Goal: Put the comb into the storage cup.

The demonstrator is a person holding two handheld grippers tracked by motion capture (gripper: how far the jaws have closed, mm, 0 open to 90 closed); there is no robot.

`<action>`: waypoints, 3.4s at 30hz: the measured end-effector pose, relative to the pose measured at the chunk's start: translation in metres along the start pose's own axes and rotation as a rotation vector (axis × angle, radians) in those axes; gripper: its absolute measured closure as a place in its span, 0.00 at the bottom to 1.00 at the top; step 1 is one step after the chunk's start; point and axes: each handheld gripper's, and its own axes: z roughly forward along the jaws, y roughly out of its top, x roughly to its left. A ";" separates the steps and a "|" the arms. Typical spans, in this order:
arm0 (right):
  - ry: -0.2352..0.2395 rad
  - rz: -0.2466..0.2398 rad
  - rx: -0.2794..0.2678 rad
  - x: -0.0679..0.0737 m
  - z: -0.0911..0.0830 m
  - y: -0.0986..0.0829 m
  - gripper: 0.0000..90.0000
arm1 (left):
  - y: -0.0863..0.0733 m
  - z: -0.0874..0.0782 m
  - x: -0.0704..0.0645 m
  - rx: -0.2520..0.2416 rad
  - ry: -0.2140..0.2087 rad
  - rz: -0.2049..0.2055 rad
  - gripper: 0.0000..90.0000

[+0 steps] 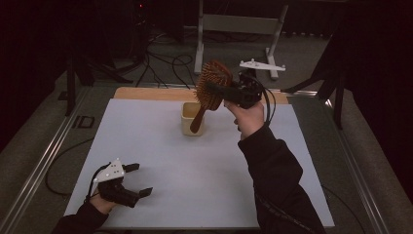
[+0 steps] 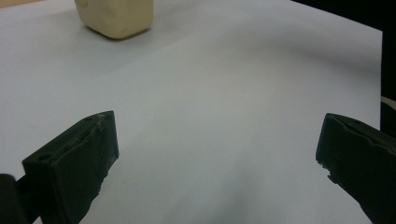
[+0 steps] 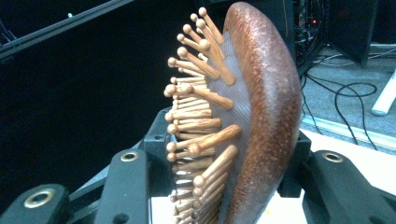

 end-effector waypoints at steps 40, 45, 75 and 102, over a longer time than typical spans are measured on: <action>-0.121 0.010 -0.062 -0.036 0.050 0.015 0.57 | 0.001 -0.001 -0.002 -0.010 -0.033 0.011 0.00; -0.129 -0.008 -0.069 -0.039 0.057 0.009 0.57 | 0.001 -0.001 -0.002 -0.012 -0.042 0.016 0.00; -0.136 0.061 0.010 -0.064 0.098 -0.031 0.57 | 0.001 -0.001 -0.004 -0.013 -0.047 0.031 0.00; -0.126 0.101 0.044 -0.073 0.113 -0.053 0.57 | 0.001 -0.001 -0.004 -0.013 -0.050 0.031 0.00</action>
